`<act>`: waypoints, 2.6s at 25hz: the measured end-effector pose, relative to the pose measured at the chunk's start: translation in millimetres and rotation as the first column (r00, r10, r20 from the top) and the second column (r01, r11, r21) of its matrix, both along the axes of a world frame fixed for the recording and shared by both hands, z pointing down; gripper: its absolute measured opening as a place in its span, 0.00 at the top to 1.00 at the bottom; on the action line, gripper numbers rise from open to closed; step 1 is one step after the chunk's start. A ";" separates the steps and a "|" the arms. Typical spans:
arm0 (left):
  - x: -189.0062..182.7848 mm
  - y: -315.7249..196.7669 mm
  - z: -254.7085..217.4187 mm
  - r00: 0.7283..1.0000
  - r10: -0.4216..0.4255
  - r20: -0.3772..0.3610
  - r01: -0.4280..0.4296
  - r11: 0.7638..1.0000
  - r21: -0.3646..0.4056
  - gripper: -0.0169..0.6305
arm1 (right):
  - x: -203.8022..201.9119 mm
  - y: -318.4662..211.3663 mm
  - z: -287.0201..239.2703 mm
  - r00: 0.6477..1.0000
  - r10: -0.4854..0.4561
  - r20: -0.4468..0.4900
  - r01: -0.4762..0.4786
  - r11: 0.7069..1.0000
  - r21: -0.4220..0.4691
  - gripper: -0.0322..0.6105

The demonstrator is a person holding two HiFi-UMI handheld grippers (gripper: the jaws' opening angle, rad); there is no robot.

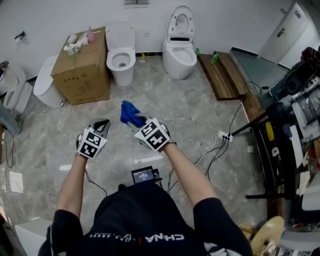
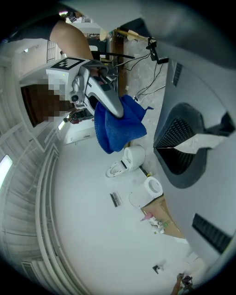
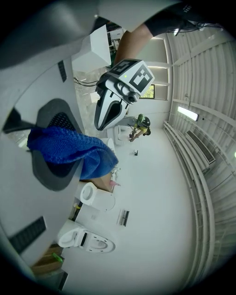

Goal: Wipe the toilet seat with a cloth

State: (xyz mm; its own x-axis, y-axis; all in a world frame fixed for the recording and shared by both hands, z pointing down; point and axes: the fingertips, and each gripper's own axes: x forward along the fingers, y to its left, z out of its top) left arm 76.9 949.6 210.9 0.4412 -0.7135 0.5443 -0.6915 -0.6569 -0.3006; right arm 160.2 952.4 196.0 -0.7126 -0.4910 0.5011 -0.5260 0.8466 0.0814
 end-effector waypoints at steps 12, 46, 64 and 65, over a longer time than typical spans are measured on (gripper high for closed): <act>33.2 -4.7 10.1 0.999 -0.020 0.041 0.020 1.000 -0.019 0.96 | 43.3 -9.2 15.0 1.000 0.007 -0.022 -0.007 1.000 0.005 0.87; -92.1 -309.9 44.0 0.992 0.093 -0.088 -0.105 0.984 -0.143 0.96 | -72.7 -317.8 42.3 0.981 0.194 -0.013 -0.194 0.969 -0.152 0.87; -105.9 -446.7 69.7 0.991 0.061 -0.119 -0.084 0.977 -0.195 0.96 | -100.9 -470.9 75.6 0.993 0.114 -0.040 -0.120 0.972 -0.203 0.87; -106.2 -460.1 70.4 0.992 0.055 -0.109 -0.076 0.977 -0.198 0.96 | -101.9 -487.1 74.5 0.993 0.111 -0.031 -0.115 0.973 -0.201 0.87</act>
State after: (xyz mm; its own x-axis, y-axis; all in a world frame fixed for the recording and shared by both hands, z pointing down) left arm -29.4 489.5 281.4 0.5444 -0.5614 0.6232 -0.6651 -0.7417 -0.0870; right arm 58.3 465.3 270.5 -0.6479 -0.4545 0.6113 -0.6189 0.7819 -0.0746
